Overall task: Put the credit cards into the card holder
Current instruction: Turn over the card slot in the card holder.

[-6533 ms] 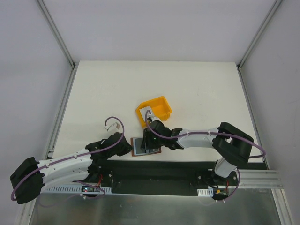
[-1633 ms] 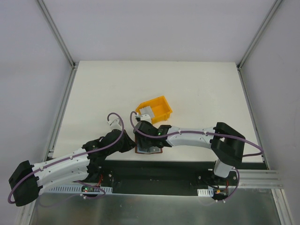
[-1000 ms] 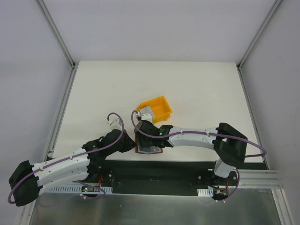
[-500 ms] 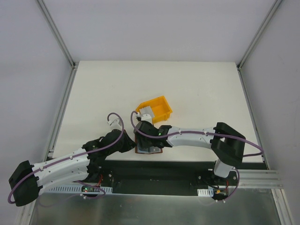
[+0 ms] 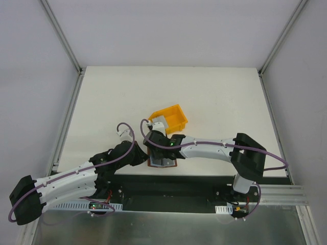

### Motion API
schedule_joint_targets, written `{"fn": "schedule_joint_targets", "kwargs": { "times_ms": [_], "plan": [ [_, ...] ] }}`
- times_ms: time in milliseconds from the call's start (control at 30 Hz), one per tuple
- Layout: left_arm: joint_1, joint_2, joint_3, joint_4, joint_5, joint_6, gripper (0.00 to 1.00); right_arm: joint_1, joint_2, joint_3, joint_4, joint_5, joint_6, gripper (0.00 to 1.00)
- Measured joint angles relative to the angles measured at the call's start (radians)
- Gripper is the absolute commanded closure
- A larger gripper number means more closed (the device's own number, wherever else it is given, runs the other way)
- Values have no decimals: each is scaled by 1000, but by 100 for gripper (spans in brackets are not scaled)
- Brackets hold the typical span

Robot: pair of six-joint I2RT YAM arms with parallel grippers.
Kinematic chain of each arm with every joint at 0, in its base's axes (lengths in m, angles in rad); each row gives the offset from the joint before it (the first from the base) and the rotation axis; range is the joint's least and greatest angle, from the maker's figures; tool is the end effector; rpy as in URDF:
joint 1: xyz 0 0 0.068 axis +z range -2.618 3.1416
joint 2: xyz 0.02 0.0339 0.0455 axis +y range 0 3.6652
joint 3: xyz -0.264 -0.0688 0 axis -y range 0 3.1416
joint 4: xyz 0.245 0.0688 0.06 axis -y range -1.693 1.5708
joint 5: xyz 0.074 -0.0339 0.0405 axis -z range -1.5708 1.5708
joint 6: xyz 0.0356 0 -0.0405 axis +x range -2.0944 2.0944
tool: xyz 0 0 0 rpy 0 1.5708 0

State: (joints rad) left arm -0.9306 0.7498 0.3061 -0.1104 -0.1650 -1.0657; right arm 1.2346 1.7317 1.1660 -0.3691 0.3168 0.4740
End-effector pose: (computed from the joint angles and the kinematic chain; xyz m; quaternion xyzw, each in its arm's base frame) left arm 0.1042 -0.1301 0.1850 -0.0988 0.8659 -0.3687 0.3233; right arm 0.1310 0.3412 0.2067 -0.3024 0.8893 0.1344 0.3158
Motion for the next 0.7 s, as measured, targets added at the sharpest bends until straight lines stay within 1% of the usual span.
{"fn": "schedule_joint_targets", "kwargs": {
  "times_ms": [167, 267, 400, 700],
  "plan": [
    [0, 0, 0, 0, 0, 0, 100, 7, 0, 28, -54, 39, -5, 53],
    [0, -1, 0, 0, 0, 0, 100, 7, 1, 28, -65, 42, -8, 51],
    [0, -7, 0, 0, 0, 0, 100, 7, 1, 28, -50, 35, -8, 49],
    [0, -13, 0, -7, 0, 1, 100, 6, 22, 28, 8, -19, -6, 49]
  ]
}}
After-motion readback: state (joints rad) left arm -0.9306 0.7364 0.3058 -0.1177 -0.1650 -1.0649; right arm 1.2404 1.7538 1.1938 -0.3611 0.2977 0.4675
